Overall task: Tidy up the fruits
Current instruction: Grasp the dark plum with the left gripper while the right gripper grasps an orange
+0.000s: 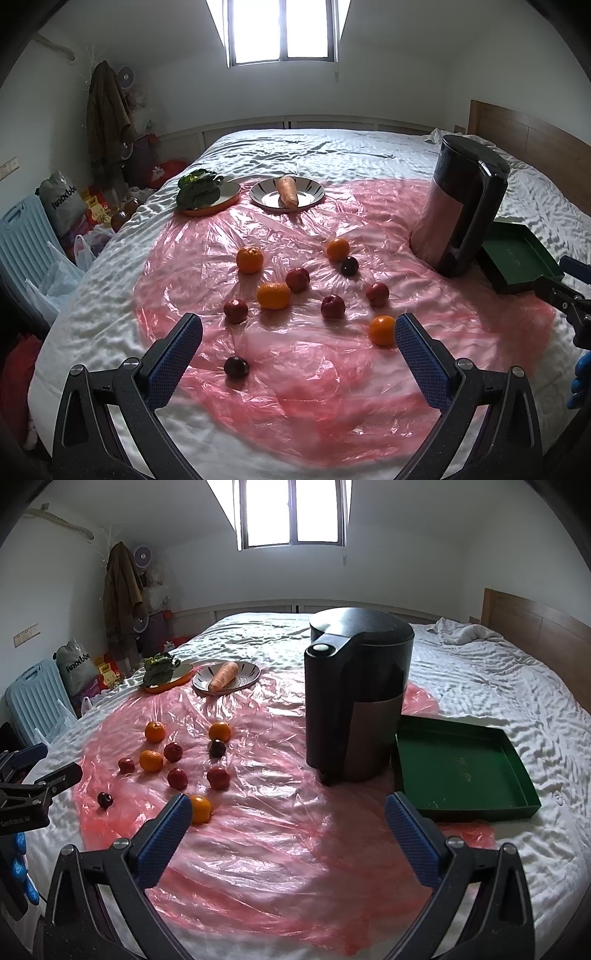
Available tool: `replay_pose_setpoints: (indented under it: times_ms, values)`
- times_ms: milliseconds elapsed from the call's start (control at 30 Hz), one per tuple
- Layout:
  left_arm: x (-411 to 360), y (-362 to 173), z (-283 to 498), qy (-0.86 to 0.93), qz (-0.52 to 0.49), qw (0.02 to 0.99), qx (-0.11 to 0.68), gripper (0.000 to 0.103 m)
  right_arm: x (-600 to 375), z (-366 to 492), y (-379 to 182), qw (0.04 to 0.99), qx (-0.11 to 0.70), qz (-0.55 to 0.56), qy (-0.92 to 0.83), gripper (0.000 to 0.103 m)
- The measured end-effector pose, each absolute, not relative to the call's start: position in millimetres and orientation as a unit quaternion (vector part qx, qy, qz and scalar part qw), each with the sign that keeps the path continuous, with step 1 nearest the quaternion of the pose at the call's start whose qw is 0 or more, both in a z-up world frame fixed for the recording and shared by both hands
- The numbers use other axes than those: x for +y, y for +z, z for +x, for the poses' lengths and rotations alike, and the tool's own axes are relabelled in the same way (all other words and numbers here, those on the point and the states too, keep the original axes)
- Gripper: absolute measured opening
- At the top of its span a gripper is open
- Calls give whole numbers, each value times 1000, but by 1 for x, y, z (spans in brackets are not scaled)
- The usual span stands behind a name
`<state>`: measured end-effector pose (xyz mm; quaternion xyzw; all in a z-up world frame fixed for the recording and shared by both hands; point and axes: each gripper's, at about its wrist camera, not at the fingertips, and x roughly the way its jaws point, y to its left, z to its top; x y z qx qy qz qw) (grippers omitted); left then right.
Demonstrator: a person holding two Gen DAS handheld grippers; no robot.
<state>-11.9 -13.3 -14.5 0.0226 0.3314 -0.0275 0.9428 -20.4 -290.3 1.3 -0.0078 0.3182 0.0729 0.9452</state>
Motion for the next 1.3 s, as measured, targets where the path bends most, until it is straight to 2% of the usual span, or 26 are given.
replay_pose_setpoints:
  times_ms: [267,700,933,967,1133,1300]
  values:
    - [-17,-20,-6,-41,38,937,346,102,-283,-22,2,952,294,-4,82,103]
    - [7,-38,0,-30,41,933,356,102,-255,-2,-19,941,314,2,123,103]
    - [27,-68,4,-21,30,922,385,101,-238,15,-41,923,348,12,162,103]
    - [31,-73,5,-21,22,921,389,100,-235,18,-45,920,354,15,169,103]
    - [48,-88,10,-35,-11,914,404,80,-212,33,-65,904,378,13,199,103]
    - [59,-95,21,-51,-22,910,412,71,-196,46,-76,895,389,5,218,103]
